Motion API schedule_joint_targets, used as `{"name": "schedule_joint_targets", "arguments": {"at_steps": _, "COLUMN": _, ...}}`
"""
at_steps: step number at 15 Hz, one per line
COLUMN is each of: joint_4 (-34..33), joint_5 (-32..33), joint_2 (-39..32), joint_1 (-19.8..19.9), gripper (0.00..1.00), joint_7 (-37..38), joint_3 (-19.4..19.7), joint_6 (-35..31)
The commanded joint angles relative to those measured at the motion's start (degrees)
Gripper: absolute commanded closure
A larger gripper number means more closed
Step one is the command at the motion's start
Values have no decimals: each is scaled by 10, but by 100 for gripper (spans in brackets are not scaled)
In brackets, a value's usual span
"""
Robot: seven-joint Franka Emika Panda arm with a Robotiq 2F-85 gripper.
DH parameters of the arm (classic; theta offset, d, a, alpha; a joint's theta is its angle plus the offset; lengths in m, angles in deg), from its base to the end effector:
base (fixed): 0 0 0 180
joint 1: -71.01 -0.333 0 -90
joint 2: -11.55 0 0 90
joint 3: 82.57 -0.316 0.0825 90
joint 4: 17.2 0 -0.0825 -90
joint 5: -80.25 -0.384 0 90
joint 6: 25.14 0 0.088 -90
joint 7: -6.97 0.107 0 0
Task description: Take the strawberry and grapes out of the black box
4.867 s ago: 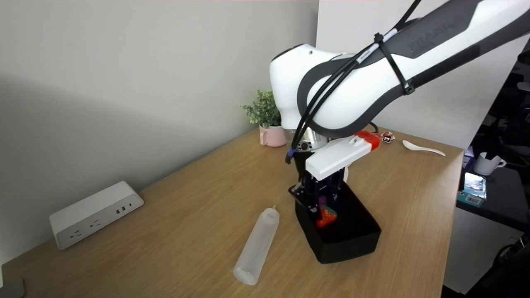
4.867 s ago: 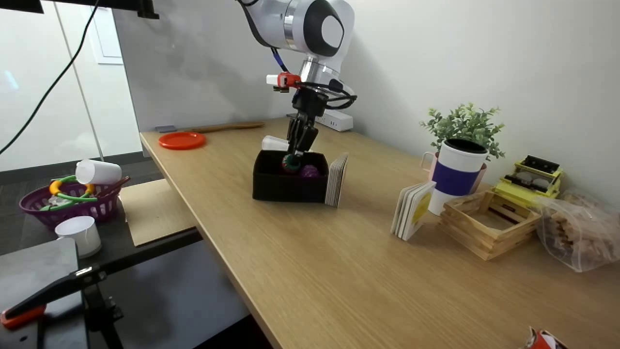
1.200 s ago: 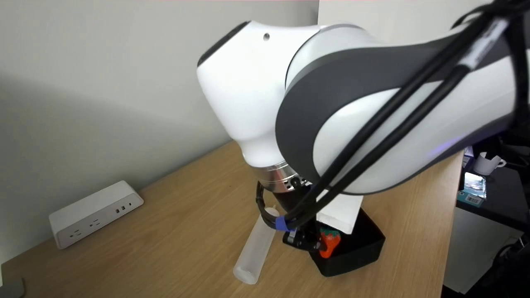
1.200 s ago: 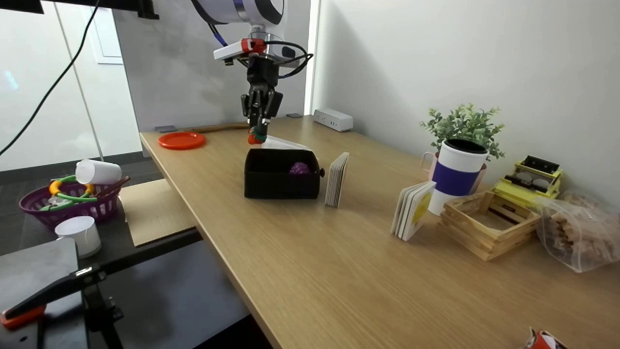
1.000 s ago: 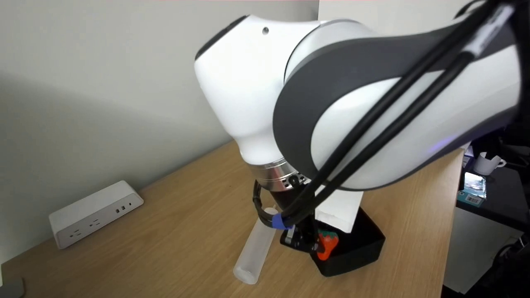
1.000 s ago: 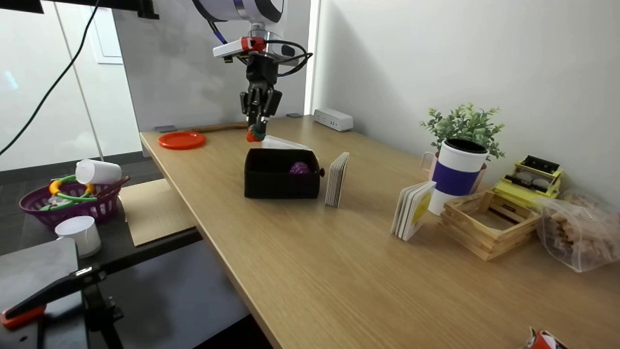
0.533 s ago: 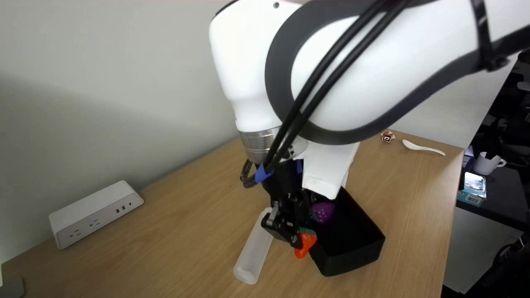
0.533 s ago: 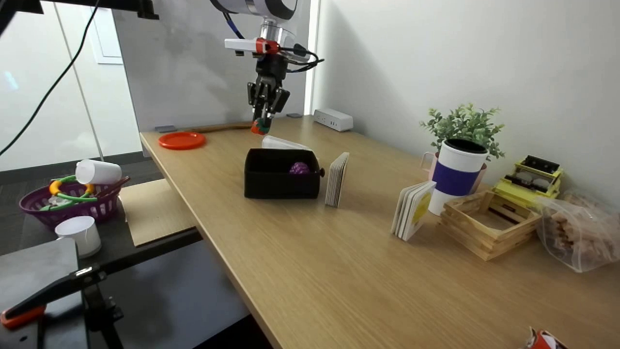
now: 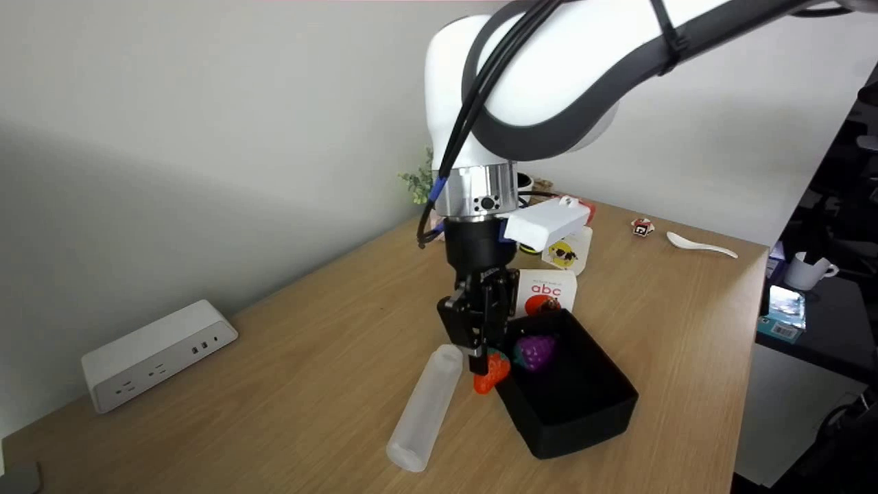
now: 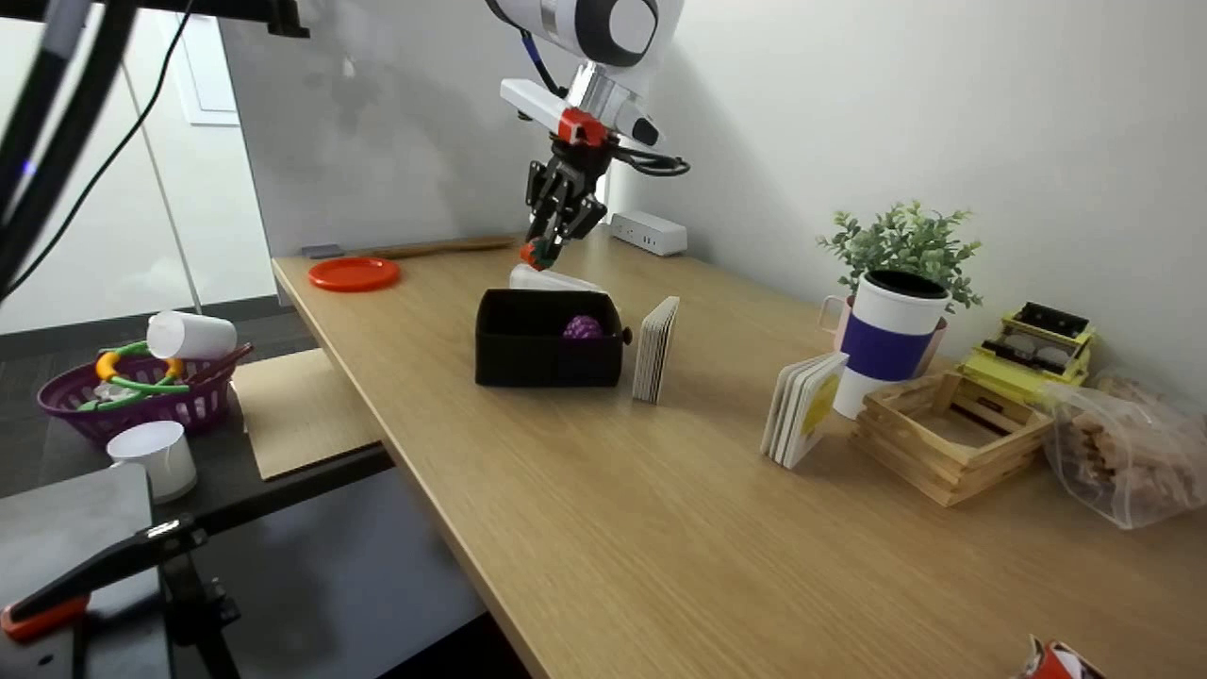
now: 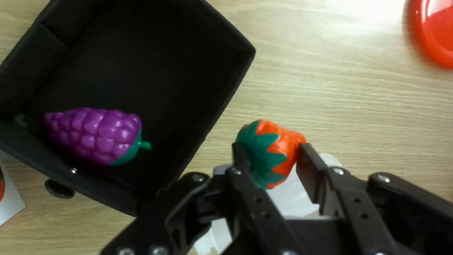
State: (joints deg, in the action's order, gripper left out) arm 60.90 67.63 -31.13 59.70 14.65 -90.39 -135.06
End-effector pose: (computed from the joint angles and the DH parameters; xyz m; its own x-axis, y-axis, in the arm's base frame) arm 0.6767 0.2303 0.2686 0.9670 0.1050 -0.2323 0.0454 -0.9675 -0.2486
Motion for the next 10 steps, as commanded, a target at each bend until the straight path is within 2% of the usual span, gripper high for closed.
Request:
{"name": "schedule_joint_targets", "arguments": {"at_steps": 1, "joint_4": 11, "joint_5": -48, "joint_2": -3, "joint_1": 38, "gripper": 85, "joint_7": -38, "joint_3": -19, "joint_6": 5}}
{"name": "schedule_joint_targets", "arguments": {"at_steps": 5, "joint_4": 0, "joint_5": -78, "joint_2": -13, "joint_1": 56, "gripper": 85, "joint_7": -66, "joint_3": -27, "joint_6": 37}}
{"name": "schedule_joint_targets", "arguments": {"at_steps": 10, "joint_4": -25, "joint_5": -63, "joint_2": -37, "joint_1": 43, "gripper": 85, "joint_7": -63, "joint_3": -22, "joint_6": 105}}
